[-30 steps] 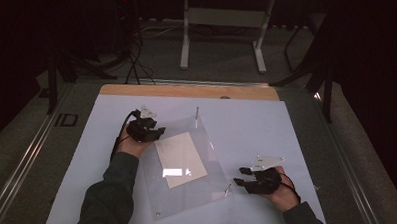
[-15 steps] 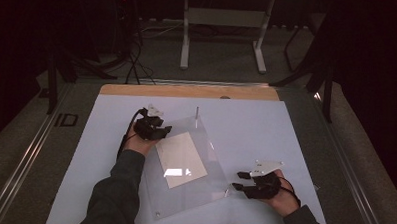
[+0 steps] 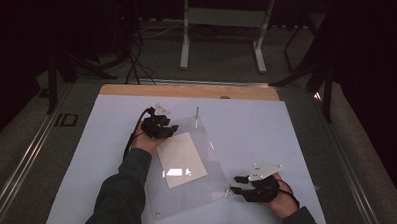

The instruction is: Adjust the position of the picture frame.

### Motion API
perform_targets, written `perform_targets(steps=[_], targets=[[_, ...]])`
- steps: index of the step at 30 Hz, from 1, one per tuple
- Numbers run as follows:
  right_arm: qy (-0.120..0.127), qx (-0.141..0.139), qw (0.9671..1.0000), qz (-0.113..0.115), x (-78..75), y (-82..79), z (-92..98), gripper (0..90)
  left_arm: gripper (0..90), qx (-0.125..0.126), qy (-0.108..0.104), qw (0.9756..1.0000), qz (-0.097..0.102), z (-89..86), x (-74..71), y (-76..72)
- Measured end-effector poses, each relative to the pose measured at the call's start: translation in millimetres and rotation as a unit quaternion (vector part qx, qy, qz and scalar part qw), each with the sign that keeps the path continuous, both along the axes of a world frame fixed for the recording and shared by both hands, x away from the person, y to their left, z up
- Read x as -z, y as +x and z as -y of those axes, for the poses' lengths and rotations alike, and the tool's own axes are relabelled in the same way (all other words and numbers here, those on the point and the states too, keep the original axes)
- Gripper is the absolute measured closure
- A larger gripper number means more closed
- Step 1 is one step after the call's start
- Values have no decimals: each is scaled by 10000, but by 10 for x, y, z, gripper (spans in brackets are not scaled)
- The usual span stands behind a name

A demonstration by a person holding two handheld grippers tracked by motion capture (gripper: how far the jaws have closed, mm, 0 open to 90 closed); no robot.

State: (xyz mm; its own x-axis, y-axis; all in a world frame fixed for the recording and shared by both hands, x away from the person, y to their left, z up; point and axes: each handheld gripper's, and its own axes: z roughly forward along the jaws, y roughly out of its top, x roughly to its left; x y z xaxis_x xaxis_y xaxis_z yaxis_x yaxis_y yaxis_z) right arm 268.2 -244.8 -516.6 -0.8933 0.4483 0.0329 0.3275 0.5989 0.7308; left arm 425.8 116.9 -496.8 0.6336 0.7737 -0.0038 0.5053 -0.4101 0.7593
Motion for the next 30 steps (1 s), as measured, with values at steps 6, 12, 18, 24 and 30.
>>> perform_targets(steps=[6, 12, 18, 24, 30], targets=[[-33, -131, 9999, 2, 9, -21, -9, 611, 553, 22, -43, 10000, 49, 56, 9, 40], [-17, -294, 9996, -14, 29, -48, -26, 627, 569, 1, -60, 10000, -23, 88, 86, 96], [26, -387, 9992, 20, 47, -48, -96, 662, 586, 52, -66, 9999, -79, 134, 108, 133], [169, -386, 9991, 71, 48, -28, -152, 733, 597, 93, -82, 9999, -43, 209, 87, 178], [334, -396, 9985, 154, 74, -34, -194, 766, 604, 90, -112, 9999, -52, 247, 124, 210]])
